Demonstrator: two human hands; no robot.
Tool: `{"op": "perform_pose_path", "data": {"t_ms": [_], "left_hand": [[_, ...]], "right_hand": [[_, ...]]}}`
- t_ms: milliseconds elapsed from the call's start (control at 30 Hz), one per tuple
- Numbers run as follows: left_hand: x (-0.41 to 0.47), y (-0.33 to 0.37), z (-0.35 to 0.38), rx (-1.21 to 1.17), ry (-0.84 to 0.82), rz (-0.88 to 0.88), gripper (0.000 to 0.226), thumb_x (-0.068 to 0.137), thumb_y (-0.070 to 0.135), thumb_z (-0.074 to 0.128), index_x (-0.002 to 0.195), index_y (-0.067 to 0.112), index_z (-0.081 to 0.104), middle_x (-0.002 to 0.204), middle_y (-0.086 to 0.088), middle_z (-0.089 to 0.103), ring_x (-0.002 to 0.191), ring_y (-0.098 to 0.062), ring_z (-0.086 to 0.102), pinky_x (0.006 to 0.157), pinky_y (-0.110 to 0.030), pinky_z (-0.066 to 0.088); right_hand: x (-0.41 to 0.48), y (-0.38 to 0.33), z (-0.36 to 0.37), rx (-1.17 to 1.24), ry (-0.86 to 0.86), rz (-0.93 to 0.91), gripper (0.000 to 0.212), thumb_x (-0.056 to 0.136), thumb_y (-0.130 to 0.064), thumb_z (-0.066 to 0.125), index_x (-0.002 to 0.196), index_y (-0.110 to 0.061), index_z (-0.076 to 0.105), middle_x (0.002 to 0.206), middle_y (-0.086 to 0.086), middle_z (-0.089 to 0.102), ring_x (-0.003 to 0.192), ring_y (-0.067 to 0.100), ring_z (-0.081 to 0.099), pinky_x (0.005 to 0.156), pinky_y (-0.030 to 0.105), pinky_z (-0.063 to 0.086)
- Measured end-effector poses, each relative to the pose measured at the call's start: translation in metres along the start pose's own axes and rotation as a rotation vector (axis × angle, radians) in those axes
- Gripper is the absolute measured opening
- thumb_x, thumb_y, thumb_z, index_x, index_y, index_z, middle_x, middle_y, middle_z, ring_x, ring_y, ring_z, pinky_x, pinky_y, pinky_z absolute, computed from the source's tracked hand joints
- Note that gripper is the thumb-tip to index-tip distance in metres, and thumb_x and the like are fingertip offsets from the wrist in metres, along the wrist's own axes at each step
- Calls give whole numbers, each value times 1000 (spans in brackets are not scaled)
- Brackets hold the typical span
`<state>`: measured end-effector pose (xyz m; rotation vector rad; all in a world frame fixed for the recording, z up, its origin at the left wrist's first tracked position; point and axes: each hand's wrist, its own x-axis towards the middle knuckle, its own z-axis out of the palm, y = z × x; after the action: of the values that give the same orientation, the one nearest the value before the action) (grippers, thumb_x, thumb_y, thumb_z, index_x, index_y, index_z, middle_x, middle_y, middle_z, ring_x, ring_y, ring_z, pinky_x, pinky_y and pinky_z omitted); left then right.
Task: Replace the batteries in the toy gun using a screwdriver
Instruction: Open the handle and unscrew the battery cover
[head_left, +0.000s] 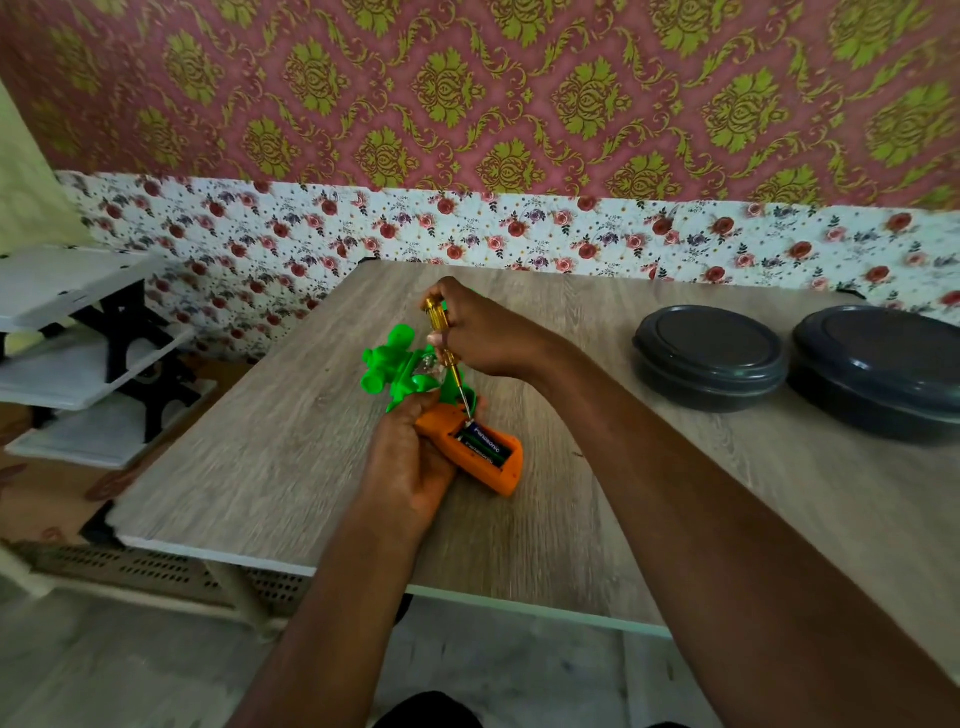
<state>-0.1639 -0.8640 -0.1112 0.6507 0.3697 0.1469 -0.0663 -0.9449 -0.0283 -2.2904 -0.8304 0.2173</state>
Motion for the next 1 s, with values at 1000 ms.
{"op": "perform_pose_path", "data": {"t_ms": [1000], "left_hand": [[7,-2,-1,4,-15,-22,37,103,14,44,135,1,57,120,-27,69,107,-39,68,99,-56,51]], "right_hand": [[-85,41,32,-141,354,-1,29,66,-39,86,84,-24,68,78,-8,71,85,20,66,75,37,56]]}}
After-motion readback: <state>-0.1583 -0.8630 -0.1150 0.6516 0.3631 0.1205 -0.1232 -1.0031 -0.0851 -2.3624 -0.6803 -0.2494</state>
